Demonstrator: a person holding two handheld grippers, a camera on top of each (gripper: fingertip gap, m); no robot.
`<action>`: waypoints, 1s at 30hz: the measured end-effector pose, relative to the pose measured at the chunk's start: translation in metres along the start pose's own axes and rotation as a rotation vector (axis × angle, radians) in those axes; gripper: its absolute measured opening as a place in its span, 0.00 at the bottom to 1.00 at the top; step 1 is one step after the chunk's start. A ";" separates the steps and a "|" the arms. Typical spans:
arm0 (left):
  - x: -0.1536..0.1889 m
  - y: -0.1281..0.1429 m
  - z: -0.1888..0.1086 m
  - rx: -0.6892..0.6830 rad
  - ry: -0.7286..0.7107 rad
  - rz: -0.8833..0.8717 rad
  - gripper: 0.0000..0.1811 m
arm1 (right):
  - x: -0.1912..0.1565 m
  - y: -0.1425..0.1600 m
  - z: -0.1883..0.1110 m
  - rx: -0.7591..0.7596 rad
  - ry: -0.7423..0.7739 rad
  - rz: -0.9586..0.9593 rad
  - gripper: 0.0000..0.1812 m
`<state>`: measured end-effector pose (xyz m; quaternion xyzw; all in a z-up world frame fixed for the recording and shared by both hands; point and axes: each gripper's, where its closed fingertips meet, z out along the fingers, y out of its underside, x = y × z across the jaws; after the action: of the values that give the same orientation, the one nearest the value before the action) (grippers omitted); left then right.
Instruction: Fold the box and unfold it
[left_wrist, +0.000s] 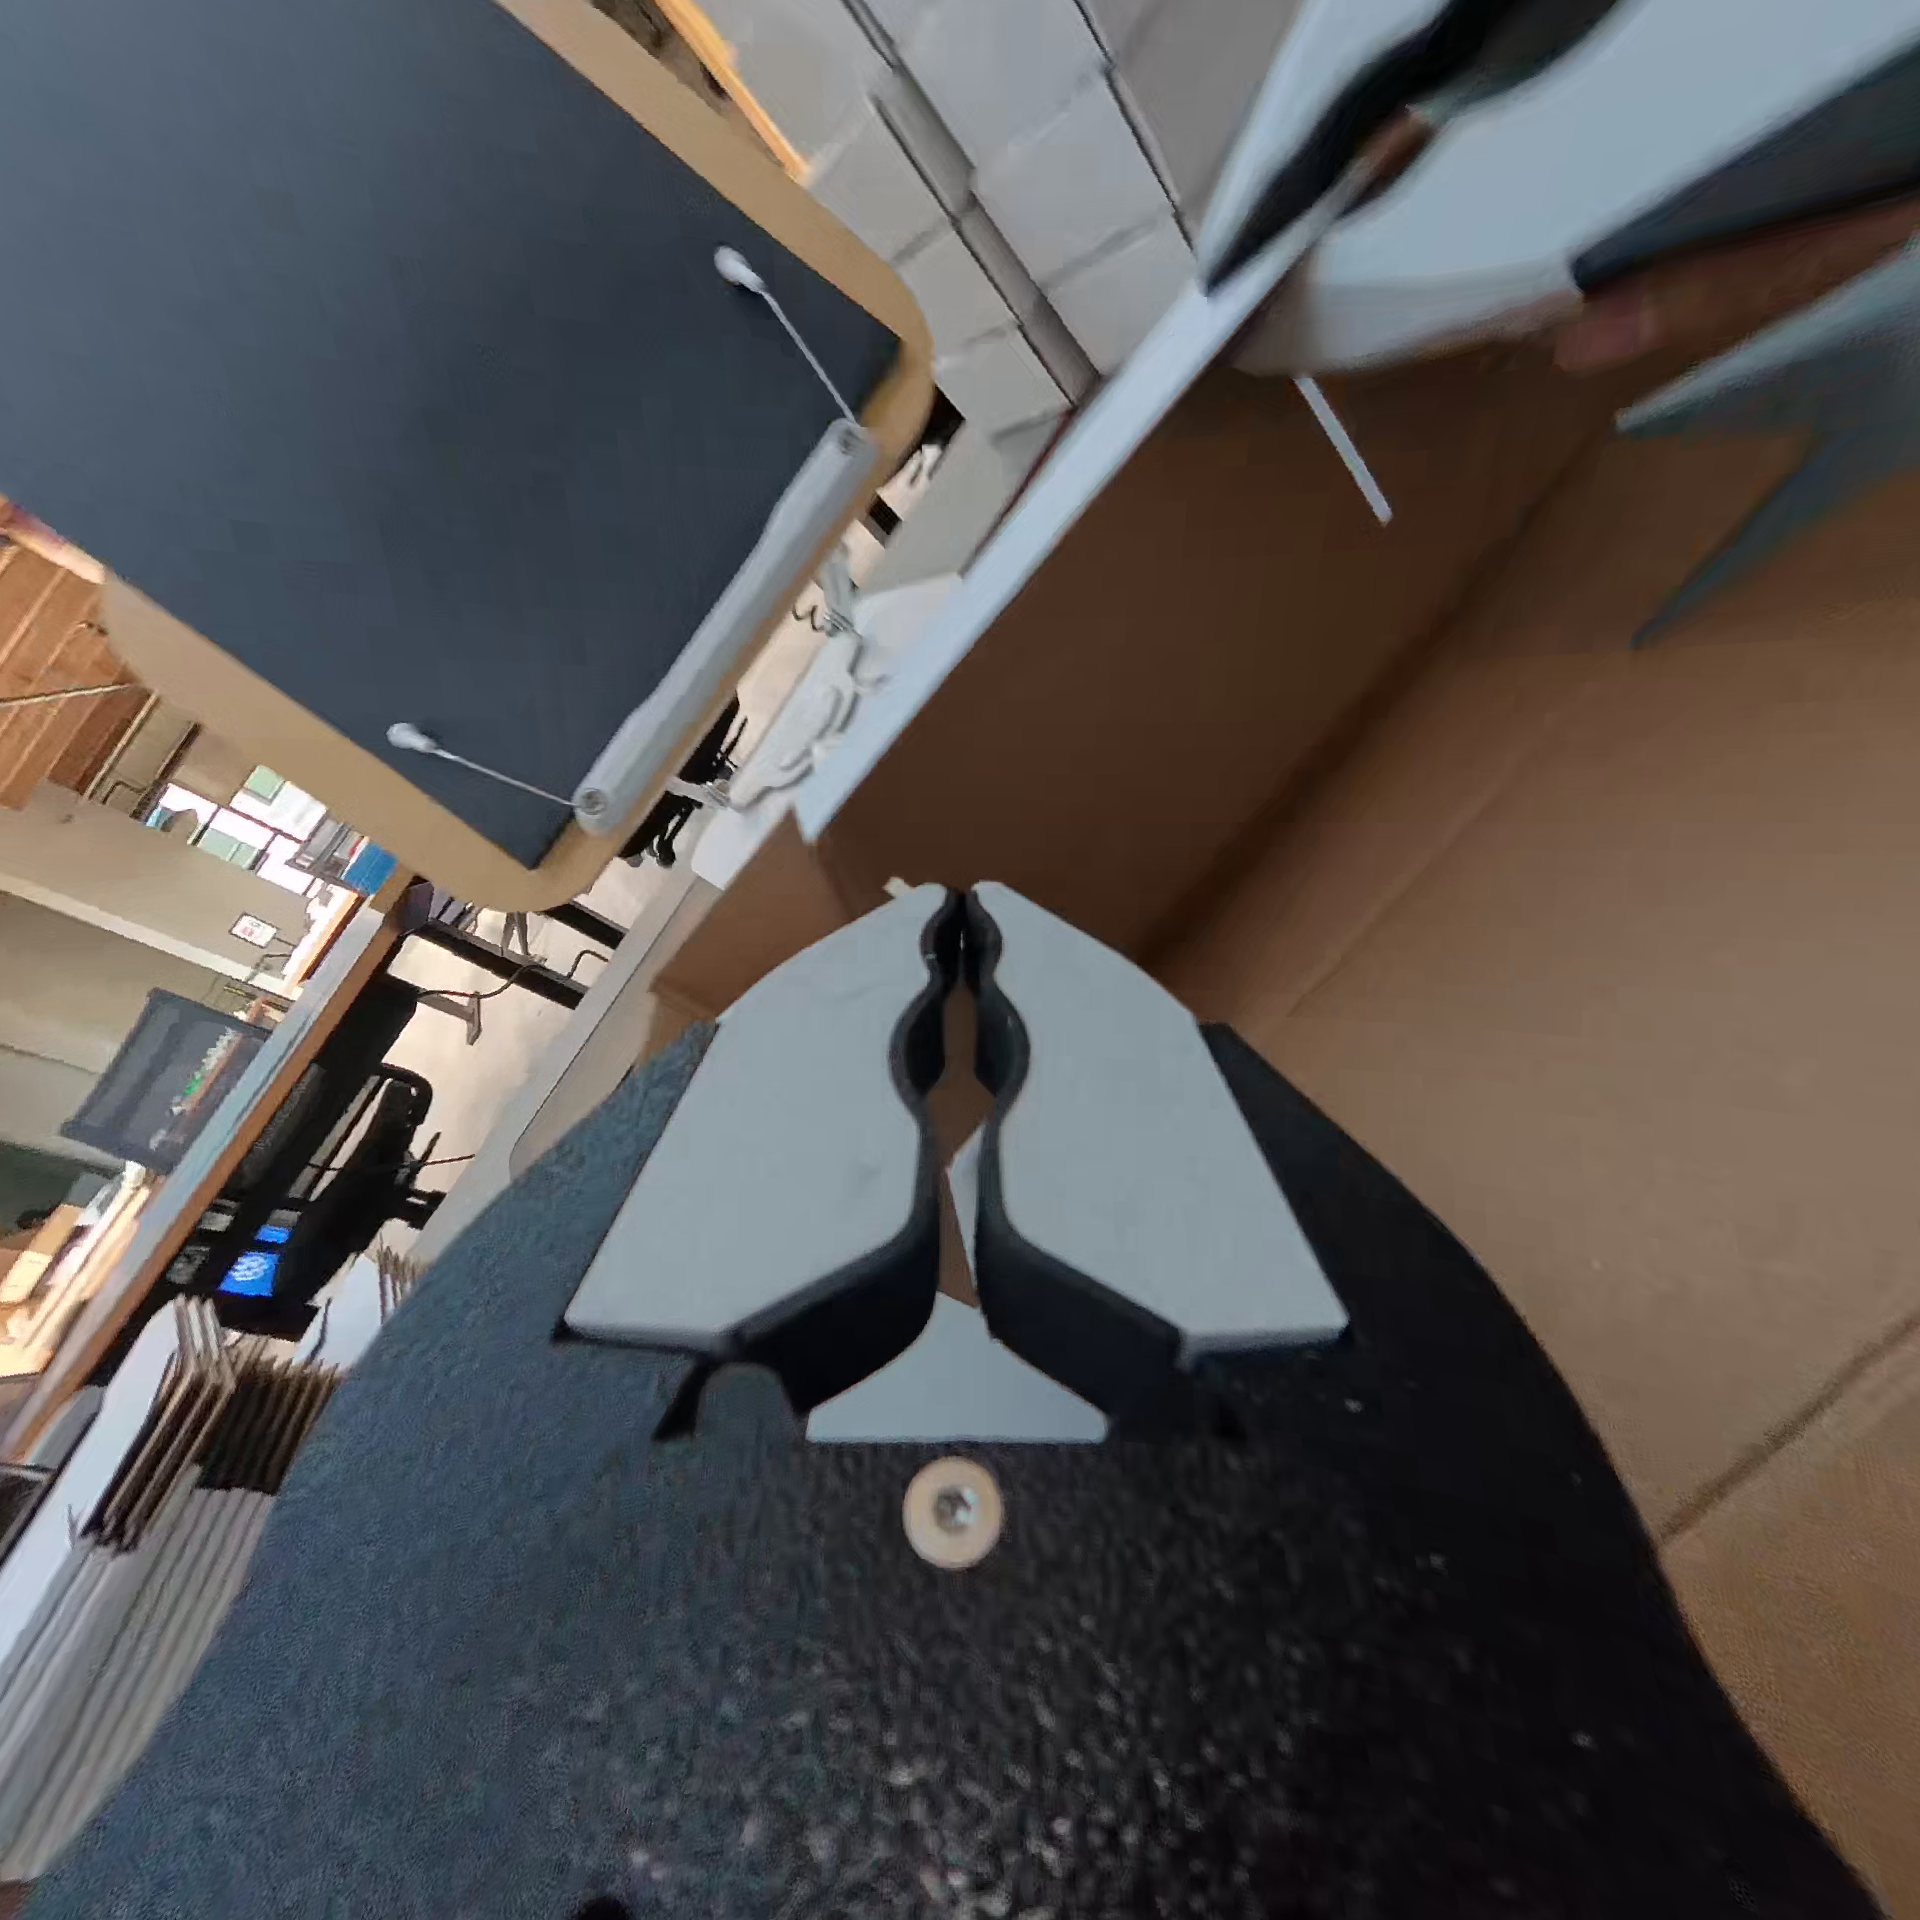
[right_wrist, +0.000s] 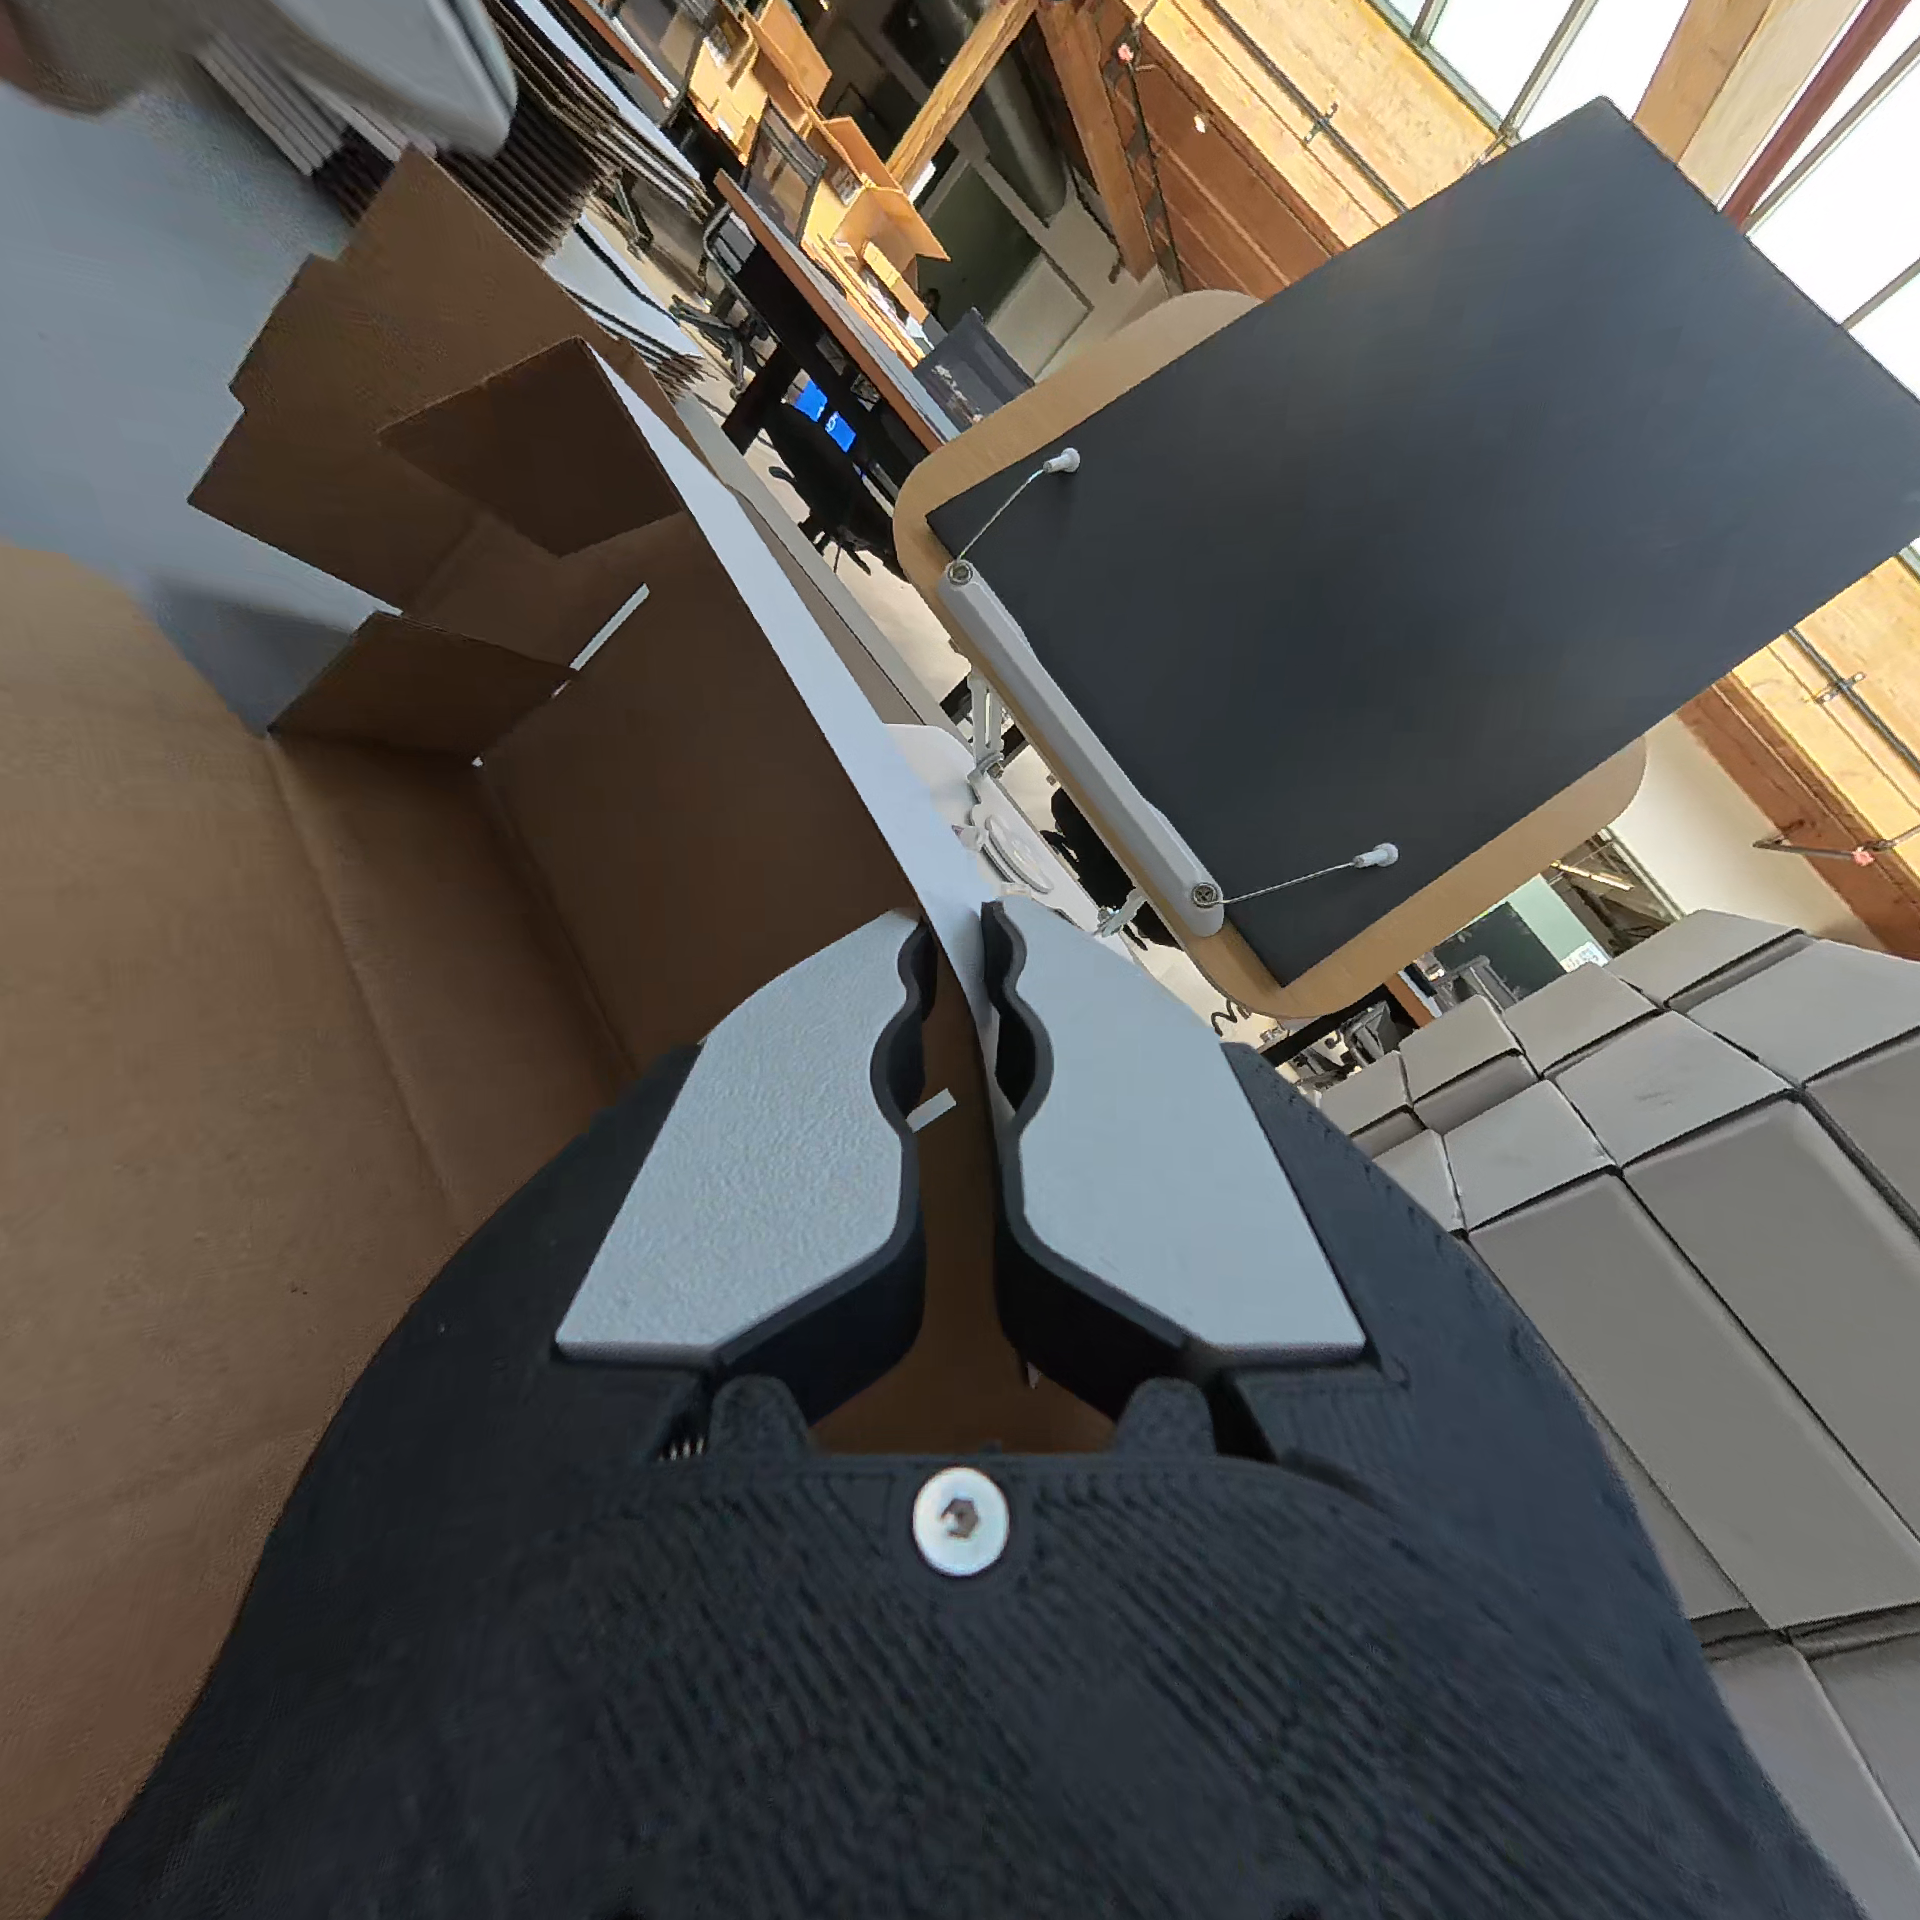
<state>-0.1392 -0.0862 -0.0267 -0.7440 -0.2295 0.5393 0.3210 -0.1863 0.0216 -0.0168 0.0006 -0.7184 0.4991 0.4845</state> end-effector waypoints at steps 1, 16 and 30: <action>-0.022 -0.008 -0.010 0.065 -0.054 -0.099 0.00 | 0.000 0.000 0.000 0.007 0.001 -0.008 0.05; -0.074 0.065 0.051 -0.142 0.174 -0.334 0.02 | -0.002 -0.001 -0.004 0.012 0.004 -0.217 0.04; -0.033 0.038 0.014 -0.019 0.076 -0.579 0.00 | -0.002 0.004 -0.002 -0.220 0.108 -0.416 0.02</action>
<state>-0.1635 -0.1314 -0.0355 -0.6701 -0.4250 0.3950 0.4629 -0.1851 0.0241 -0.0209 0.0690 -0.7258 0.3067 0.6119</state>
